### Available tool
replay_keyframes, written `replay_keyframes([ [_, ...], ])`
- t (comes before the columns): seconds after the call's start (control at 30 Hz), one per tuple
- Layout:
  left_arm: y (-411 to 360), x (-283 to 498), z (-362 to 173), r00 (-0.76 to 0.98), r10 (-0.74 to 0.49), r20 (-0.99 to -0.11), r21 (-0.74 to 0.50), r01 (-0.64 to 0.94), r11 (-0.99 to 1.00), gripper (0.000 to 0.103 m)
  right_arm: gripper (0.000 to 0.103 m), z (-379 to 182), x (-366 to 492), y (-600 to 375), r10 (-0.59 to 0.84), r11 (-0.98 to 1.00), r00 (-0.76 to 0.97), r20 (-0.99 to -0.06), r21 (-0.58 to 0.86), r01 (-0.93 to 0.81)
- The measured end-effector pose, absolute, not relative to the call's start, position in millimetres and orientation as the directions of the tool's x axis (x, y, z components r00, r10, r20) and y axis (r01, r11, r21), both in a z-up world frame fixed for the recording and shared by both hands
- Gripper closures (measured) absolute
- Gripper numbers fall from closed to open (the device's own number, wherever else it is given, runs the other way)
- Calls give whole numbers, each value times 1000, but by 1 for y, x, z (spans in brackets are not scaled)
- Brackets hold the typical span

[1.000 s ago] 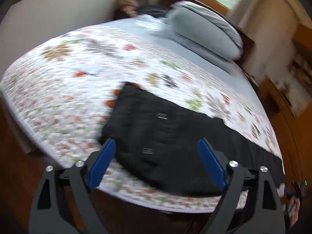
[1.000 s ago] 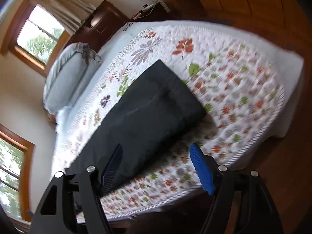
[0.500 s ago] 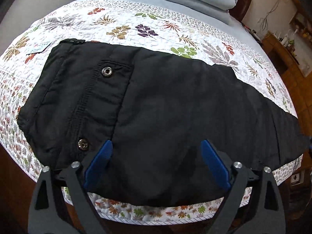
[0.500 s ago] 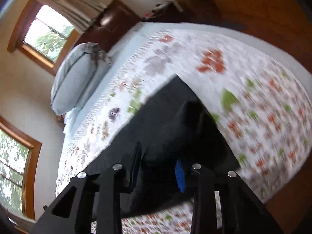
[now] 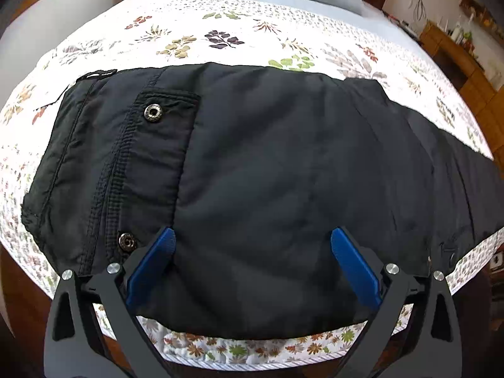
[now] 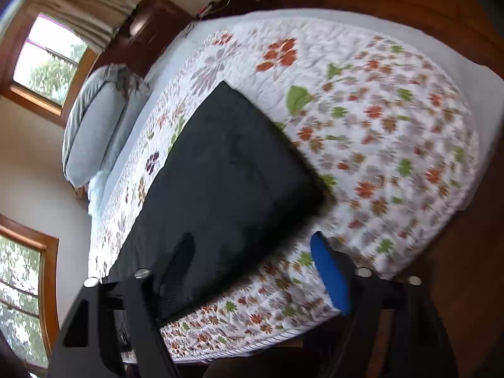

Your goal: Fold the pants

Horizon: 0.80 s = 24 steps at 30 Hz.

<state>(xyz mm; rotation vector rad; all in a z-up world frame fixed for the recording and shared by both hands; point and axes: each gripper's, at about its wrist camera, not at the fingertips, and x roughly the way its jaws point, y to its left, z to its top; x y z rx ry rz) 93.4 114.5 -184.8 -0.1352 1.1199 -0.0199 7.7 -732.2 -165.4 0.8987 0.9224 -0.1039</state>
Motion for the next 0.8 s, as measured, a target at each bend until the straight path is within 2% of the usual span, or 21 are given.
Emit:
replay_keyframes([
  [0.07,116,93,-186,447,-92,-890,-127,-50,991,4,25,-170,2,-737,281,620,642,-713,646,445],
  [0.17,116,88,-178,464,-91,-881,-139,-70,988,4,25,-183,-4,-747,342,508,705,-621,754,417],
  [0.27,123,75,-159,517,-92,-851,-168,-103,980,3,26,-196,-1,-751,364,450,725,-585,792,413],
  [0.57,153,73,-173,485,-73,-871,-182,-180,967,3,38,-209,22,-741,409,387,774,-482,860,332],
  [0.67,148,81,-179,466,-43,-884,-141,-177,974,3,55,-215,31,-740,400,396,764,-506,847,353],
  [0.7,146,83,-182,455,-28,-890,-117,-168,979,3,67,-217,32,-740,397,402,758,-517,841,362],
  [0.8,141,83,-185,444,2,-896,-66,-139,988,3,79,-212,34,-738,397,407,766,-506,845,347],
])
